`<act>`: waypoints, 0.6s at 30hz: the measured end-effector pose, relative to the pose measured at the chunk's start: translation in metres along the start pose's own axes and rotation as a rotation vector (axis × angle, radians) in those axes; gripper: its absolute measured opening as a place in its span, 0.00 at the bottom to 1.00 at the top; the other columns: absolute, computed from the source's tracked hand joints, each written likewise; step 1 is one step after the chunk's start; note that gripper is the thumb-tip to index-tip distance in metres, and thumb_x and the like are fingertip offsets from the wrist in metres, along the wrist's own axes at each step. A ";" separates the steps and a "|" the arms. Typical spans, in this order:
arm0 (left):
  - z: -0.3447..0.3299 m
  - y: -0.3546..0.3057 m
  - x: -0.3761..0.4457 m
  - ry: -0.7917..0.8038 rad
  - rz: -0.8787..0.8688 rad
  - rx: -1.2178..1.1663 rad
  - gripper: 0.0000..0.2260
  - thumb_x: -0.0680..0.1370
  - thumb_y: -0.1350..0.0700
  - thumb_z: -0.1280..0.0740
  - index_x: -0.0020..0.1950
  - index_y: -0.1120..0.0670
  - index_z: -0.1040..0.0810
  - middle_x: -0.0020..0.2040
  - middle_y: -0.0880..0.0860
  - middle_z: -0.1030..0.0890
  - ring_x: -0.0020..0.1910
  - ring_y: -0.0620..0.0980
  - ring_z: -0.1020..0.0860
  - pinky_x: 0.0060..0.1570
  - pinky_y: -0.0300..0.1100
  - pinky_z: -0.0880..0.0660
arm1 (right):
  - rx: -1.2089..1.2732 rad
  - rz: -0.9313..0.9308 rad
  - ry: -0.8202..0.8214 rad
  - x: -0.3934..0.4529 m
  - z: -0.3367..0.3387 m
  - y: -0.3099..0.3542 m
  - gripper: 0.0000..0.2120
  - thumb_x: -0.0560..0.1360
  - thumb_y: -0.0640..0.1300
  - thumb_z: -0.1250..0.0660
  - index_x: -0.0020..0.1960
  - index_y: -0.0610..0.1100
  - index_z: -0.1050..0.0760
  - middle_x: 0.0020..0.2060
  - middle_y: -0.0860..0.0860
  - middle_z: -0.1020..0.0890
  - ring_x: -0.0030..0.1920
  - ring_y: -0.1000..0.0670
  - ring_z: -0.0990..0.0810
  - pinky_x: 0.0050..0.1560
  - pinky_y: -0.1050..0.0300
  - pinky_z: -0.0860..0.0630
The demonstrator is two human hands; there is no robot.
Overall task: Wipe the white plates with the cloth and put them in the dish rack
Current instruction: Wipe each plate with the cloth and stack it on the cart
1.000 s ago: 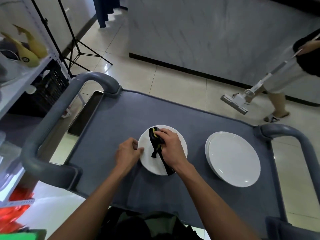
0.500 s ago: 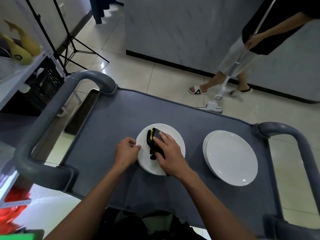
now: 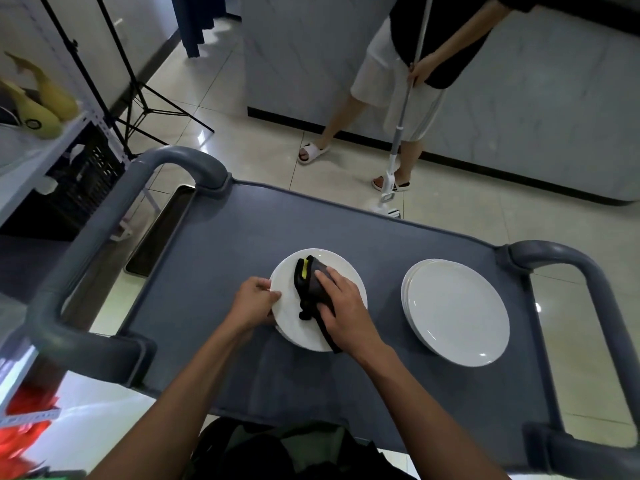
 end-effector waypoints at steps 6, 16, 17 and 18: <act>-0.012 0.000 -0.014 0.166 0.045 -0.013 0.09 0.79 0.68 0.37 0.52 0.58 0.18 0.37 0.56 0.17 0.26 0.48 0.21 0.24 0.39 0.27 | 0.022 -0.024 -0.023 -0.014 0.000 0.002 0.29 0.77 0.42 0.35 0.77 0.49 0.36 0.77 0.48 0.37 0.75 0.46 0.39 0.76 0.54 0.44; -0.017 -0.012 -0.025 0.251 -0.025 0.014 0.17 0.75 0.70 0.38 0.52 0.50 0.18 0.39 0.53 0.15 0.34 0.50 0.16 0.31 0.44 0.22 | 0.058 0.058 -0.139 -0.035 -0.004 0.026 0.28 0.76 0.30 0.37 0.74 0.45 0.30 0.76 0.45 0.35 0.75 0.43 0.38 0.76 0.52 0.41; -0.018 -0.013 -0.027 0.273 -0.025 0.005 0.18 0.75 0.70 0.38 0.52 0.49 0.17 0.40 0.52 0.14 0.34 0.50 0.16 0.30 0.42 0.22 | 0.053 0.077 -0.144 -0.035 -0.006 0.029 0.29 0.75 0.28 0.38 0.73 0.45 0.29 0.76 0.44 0.35 0.75 0.43 0.38 0.76 0.50 0.40; -0.018 -0.014 -0.029 0.296 -0.025 -0.006 0.19 0.75 0.70 0.39 0.51 0.48 0.17 0.41 0.52 0.14 0.36 0.50 0.15 0.30 0.42 0.22 | 0.049 0.090 -0.149 -0.035 -0.008 0.032 0.29 0.74 0.27 0.38 0.73 0.45 0.28 0.75 0.43 0.35 0.75 0.42 0.38 0.76 0.49 0.40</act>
Point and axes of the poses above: each hand's wrist, its own x-axis towards the middle knuckle, its own z-axis out of the back of the hand, y = z × x, the point moved 7 cm from there along x, towards the middle knuckle
